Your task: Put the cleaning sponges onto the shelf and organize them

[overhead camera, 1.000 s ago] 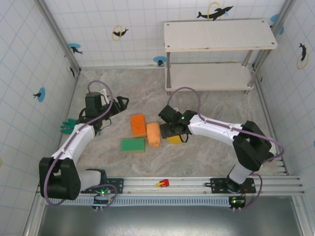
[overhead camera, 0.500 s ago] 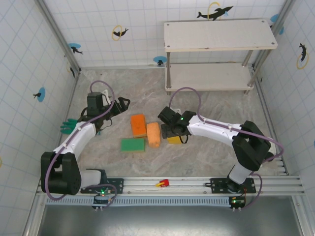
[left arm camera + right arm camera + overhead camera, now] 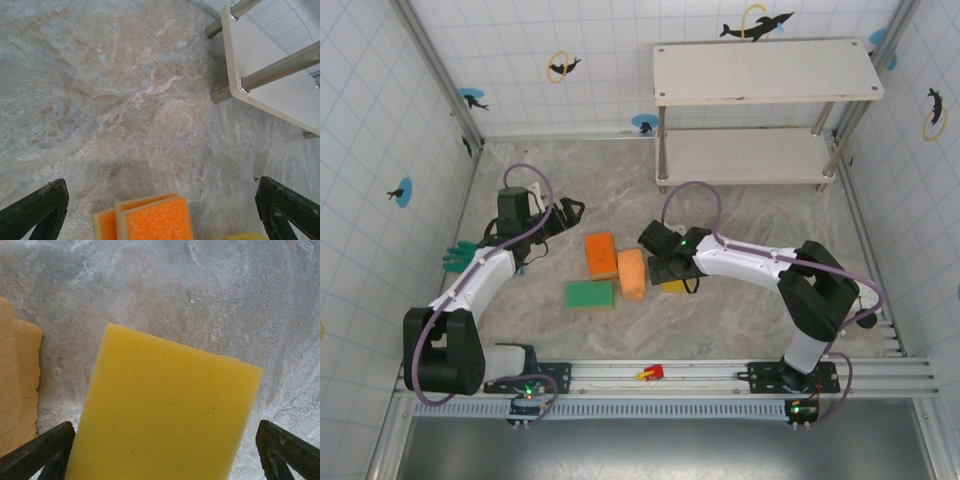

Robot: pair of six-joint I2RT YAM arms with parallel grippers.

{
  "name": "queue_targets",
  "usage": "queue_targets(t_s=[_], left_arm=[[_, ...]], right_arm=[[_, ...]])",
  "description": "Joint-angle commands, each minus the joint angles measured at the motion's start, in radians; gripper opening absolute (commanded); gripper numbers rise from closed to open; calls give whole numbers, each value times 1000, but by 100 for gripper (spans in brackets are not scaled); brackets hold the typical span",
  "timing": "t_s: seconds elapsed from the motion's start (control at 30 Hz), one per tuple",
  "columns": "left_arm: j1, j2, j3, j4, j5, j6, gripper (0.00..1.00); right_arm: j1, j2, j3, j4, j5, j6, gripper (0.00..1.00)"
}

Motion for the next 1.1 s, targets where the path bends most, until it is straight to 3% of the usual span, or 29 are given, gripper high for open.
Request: queue_targets(t_s=[0.0, 0.47, 1.07], left_arm=[[-3, 12, 34, -5, 16, 29, 98], [-4, 22, 39, -5, 16, 19, 98], [-3, 34, 36, -8, 27, 12, 98]], right_arm=[[3, 20, 22, -12, 9, 11, 93], [-13, 18, 3, 18, -34, -56, 75], [-74, -35, -35, 30, -23, -166, 65]])
